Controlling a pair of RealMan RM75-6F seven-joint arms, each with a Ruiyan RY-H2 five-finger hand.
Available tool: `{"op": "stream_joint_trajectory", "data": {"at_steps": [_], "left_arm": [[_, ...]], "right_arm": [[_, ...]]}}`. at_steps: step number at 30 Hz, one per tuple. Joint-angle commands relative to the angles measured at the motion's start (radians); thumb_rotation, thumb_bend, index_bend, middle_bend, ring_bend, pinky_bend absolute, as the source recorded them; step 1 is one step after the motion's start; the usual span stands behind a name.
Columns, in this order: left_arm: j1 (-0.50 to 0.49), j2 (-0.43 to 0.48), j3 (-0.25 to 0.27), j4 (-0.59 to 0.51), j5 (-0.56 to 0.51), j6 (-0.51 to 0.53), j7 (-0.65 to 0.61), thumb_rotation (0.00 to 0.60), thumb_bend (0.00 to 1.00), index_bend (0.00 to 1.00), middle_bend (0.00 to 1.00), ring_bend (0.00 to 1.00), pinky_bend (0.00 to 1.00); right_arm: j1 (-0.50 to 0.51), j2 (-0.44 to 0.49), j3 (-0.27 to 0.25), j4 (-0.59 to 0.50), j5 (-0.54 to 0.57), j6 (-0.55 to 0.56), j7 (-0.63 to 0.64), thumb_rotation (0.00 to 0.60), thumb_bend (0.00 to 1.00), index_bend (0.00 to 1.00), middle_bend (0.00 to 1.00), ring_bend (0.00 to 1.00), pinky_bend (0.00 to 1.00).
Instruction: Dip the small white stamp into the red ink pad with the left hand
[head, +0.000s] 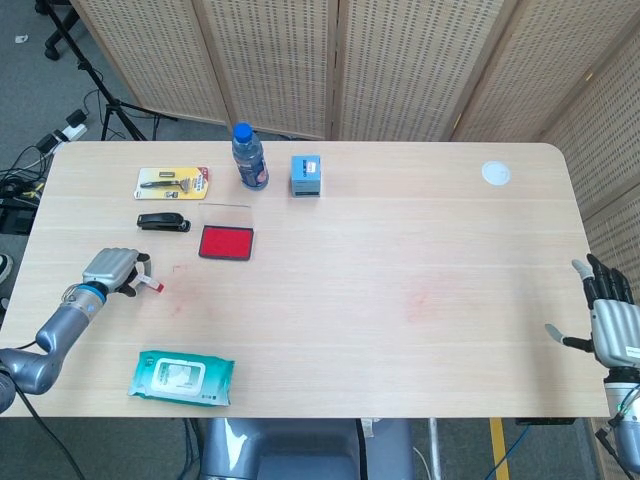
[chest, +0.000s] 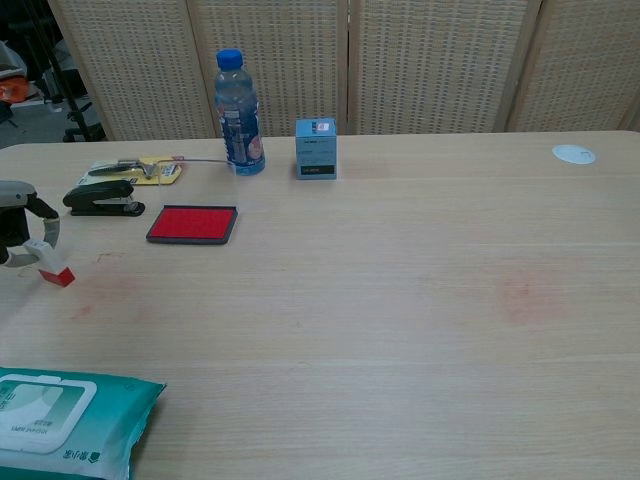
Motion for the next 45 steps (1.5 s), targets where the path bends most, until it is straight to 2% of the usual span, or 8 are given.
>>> {"op": "stream_joint_trajectory", "data": {"at_steps": [1, 19, 29, 32, 34, 36, 40, 45], "left_arm": [[0.001, 0.001, -0.002, -0.004, -0.005, 0.001, 0.008, 0.600, 0.40, 0.48, 1.00, 1.00, 0.96], [0.016, 0.044, -0.005, -0.046, 0.012, 0.035, -0.011, 0.600, 0.33, 0.40, 1.00, 1.00, 0.96], [0.056, 0.155, -0.001, -0.146, 0.054, 0.128, -0.047, 0.600, 0.25, 0.36, 0.95, 0.99, 0.95], [0.094, 0.195, -0.010, -0.182, 0.070, 0.223, -0.067, 0.600, 0.19, 0.24, 0.62, 0.66, 0.73], [0.132, 0.215, -0.017, -0.205, 0.078, 0.302, -0.091, 0.600, 0.16, 0.14, 0.23, 0.24, 0.45], [0.166, 0.225, -0.023, -0.224, 0.082, 0.371, -0.118, 0.600, 0.16, 0.11, 0.06, 0.06, 0.30], [0.262, 0.237, -0.021, -0.279, 0.109, 0.543, -0.193, 0.600, 0.15, 0.10, 0.00, 0.00, 0.10], [0.338, 0.242, -0.010, -0.337, 0.120, 0.666, -0.164, 0.600, 0.12, 0.08, 0.00, 0.00, 0.00]], "right_arm": [[0.000, 0.001, 0.000, -0.001, -0.001, 0.001, 0.001, 0.600, 0.05, 0.00, 0.00, 0.00, 0.00], [-0.001, 0.002, -0.001, -0.006, -0.001, 0.002, -0.007, 0.600, 0.05, 0.00, 0.00, 0.00, 0.00], [-0.005, 0.004, -0.002, -0.013, -0.006, 0.013, -0.011, 0.600, 0.05, 0.00, 0.00, 0.00, 0.00], [-0.008, 0.006, -0.002, -0.018, -0.009, 0.024, -0.014, 0.600, 0.05, 0.00, 0.00, 0.00, 0.00], [-0.011, 0.007, -0.002, -0.023, -0.014, 0.033, -0.014, 0.600, 0.05, 0.00, 0.00, 0.00, 0.00], [-0.014, 0.009, -0.003, -0.027, -0.020, 0.042, -0.014, 0.600, 0.05, 0.00, 0.00, 0.00, 0.00], [-0.020, 0.014, -0.012, -0.044, -0.044, 0.066, -0.016, 0.600, 0.05, 0.00, 0.00, 0.00, 0.00], [-0.026, 0.018, -0.021, -0.056, -0.068, 0.086, -0.016, 0.600, 0.05, 0.00, 0.00, 0.00, 0.00]]}}
